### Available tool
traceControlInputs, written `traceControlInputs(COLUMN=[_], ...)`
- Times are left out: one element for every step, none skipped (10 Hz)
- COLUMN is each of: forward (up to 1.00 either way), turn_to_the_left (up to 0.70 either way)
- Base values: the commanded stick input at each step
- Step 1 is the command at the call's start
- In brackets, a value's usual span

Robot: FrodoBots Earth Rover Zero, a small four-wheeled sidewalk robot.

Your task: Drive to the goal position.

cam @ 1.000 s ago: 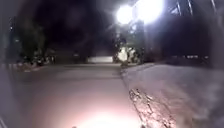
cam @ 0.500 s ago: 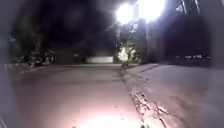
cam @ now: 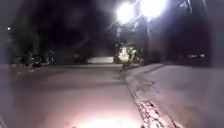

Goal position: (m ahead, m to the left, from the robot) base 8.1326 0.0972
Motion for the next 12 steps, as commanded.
traceControlInputs(forward=[0.70, 0.70, 0.70, 0.70, 0.70, 0.70, 0.70, 0.70, 0.70, 0.70, 0.70, 0.70], turn_to_the_left=[0.00, 0.00, 0.00, 0.00, 0.00, 0.00, 0.00, 0.00, 0.00, 0.00, 0.00, 0.00])
